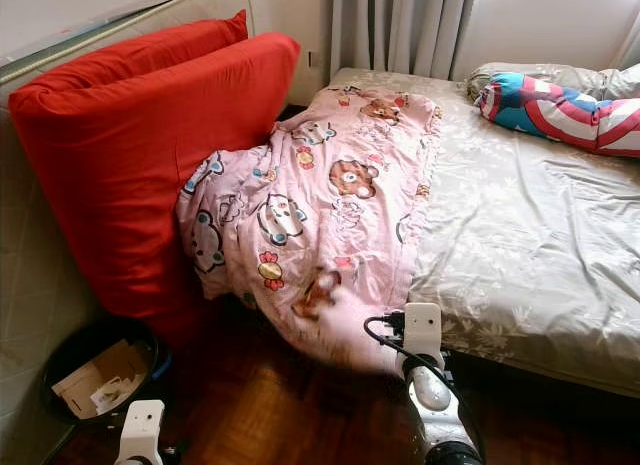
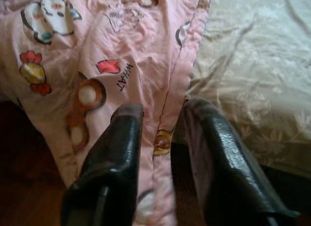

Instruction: Clean up the room

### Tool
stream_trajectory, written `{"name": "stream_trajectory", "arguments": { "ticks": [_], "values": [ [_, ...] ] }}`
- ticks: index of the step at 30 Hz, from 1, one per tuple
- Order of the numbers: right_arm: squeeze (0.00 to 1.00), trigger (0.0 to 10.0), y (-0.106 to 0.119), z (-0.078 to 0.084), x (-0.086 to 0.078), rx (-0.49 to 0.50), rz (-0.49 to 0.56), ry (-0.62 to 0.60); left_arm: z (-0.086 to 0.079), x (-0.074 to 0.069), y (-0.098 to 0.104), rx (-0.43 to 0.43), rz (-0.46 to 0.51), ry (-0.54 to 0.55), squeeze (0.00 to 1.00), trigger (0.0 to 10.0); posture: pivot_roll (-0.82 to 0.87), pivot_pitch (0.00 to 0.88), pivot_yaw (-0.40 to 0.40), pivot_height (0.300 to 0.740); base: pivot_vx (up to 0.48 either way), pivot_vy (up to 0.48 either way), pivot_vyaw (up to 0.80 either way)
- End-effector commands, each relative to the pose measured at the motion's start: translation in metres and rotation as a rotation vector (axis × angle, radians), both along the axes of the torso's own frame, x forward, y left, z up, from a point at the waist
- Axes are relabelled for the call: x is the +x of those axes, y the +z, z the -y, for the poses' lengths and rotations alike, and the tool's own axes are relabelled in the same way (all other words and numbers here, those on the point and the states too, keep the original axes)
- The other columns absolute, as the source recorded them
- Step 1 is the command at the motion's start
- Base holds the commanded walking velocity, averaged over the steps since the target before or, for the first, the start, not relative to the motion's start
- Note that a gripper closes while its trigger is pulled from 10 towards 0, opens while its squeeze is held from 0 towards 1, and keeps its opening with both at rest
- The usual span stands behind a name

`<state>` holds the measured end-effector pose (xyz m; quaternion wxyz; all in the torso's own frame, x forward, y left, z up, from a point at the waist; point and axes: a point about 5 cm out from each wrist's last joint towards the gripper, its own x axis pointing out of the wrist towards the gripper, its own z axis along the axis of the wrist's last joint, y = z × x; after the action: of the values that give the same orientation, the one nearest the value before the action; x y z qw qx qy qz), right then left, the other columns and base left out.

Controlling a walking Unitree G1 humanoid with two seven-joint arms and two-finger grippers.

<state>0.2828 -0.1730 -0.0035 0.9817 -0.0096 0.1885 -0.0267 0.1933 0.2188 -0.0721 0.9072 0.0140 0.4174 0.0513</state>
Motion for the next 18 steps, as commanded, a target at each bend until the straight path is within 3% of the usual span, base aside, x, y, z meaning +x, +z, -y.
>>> {"name": "stream_trajectory", "arguments": {
  "ticks": [1,2,6,10,12,14,15,18],
  "values": [
    [0.35,10.0,-0.010,-0.001,-0.008,0.011,-0.062,0.004,-0.002,-0.005,-0.003,0.008,-0.033,-0.013,0.00,10.0,-0.04,0.024,-0.005,0.740,0.000,0.000,0.00],
    [0.00,10.0,-0.014,0.000,-0.011,0.014,-0.085,0.004,-0.002,-0.005,-0.003,0.008,-0.034,-0.014,0.00,10.0,-0.04,0.024,-0.005,0.740,0.000,0.000,0.00],
    [0.00,10.0,-0.028,0.004,-0.025,0.033,-0.180,0.003,-0.001,-0.005,-0.003,0.008,-0.034,-0.018,0.00,10.0,-0.04,0.024,-0.007,0.740,0.000,0.000,0.00],
    [0.00,10.0,-0.052,0.016,-0.055,0.044,-0.353,-0.017,-0.001,-0.004,-0.003,0.007,-0.035,-0.021,0.00,10.0,-0.04,0.024,-0.009,0.740,0.000,0.000,0.00],
    [0.00,10.0,-0.057,0.020,-0.062,0.053,-0.386,-0.033,-0.001,-0.004,-0.003,0.006,-0.035,-0.020,0.00,10.0,-0.04,0.023,-0.010,0.740,0.000,0.000,0.00],
    [0.00,10.0,-0.068,0.028,-0.082,0.041,-0.469,-0.067,-0.001,-0.004,-0.003,0.007,-0.037,-0.022,0.00,10.0,-0.04,0.021,-0.009,0.740,0.000,0.000,0.00],
    [0.00,10.0,-0.068,0.028,-0.082,0.041,-0.469,-0.067,-0.001,-0.004,-0.003,0.007,-0.037,-0.022,0.00,10.0,-0.04,0.021,-0.009,0.740,0.000,0.000,0.00],
    [0.00,10.0,-0.080,0.036,-0.105,0.064,-0.550,-0.140,-0.001,-0.004,-0.003,0.008,-0.038,-0.022,0.00,10.0,-0.04,0.021,-0.009,0.740,0.000,0.000,0.00]
  ]
}}
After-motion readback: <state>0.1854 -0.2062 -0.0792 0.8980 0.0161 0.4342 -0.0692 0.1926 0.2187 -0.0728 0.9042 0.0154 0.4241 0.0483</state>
